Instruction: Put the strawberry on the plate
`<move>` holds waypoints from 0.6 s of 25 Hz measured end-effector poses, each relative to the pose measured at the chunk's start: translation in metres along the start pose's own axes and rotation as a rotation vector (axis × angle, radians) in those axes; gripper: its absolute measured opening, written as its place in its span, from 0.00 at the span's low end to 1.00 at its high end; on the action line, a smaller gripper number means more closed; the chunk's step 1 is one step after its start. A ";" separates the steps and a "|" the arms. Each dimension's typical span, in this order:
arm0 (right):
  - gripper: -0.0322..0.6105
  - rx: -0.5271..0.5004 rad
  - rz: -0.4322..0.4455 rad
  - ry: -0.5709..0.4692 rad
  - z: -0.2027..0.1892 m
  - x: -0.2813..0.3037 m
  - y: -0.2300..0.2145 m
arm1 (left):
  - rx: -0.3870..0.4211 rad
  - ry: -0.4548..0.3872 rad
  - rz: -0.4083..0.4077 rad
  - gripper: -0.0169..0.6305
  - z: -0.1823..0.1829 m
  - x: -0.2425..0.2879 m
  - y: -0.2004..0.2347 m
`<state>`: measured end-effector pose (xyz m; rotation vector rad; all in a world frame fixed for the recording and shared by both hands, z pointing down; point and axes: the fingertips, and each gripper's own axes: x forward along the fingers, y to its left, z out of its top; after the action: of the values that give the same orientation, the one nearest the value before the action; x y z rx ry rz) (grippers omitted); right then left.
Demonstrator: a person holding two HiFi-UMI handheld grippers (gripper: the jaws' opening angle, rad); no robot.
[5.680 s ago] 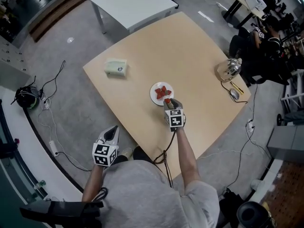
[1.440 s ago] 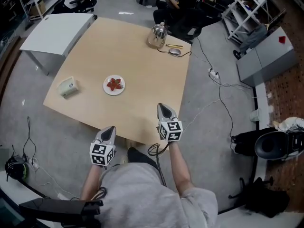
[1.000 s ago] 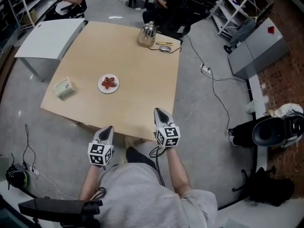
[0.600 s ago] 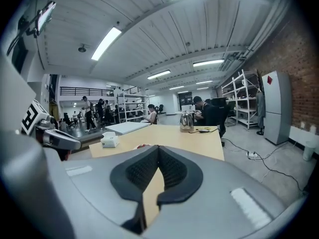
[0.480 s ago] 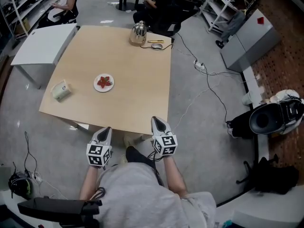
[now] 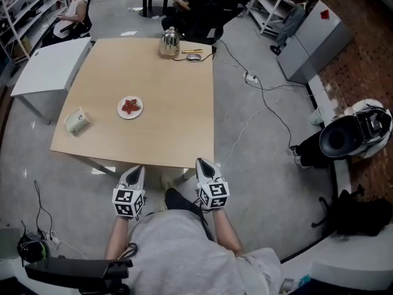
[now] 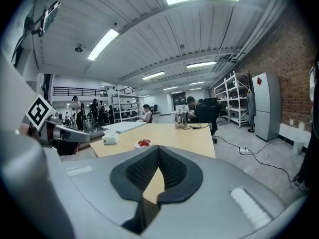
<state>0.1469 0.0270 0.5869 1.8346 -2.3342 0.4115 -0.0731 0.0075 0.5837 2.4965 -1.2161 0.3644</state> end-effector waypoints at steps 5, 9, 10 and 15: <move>0.06 0.012 -0.008 0.001 -0.007 -0.015 0.006 | 0.006 0.001 -0.013 0.06 -0.002 -0.003 -0.007; 0.06 0.011 -0.015 0.003 -0.008 -0.020 0.004 | 0.008 -0.001 -0.017 0.06 -0.002 -0.005 -0.012; 0.06 0.011 -0.015 0.002 -0.008 -0.020 0.004 | 0.008 -0.002 -0.016 0.06 -0.002 -0.005 -0.012; 0.06 0.016 -0.007 0.003 -0.009 -0.020 0.006 | 0.003 -0.008 -0.015 0.06 -0.001 -0.008 -0.013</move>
<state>0.1456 0.0492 0.5889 1.8475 -2.3281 0.4328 -0.0676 0.0208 0.5798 2.5103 -1.2005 0.3522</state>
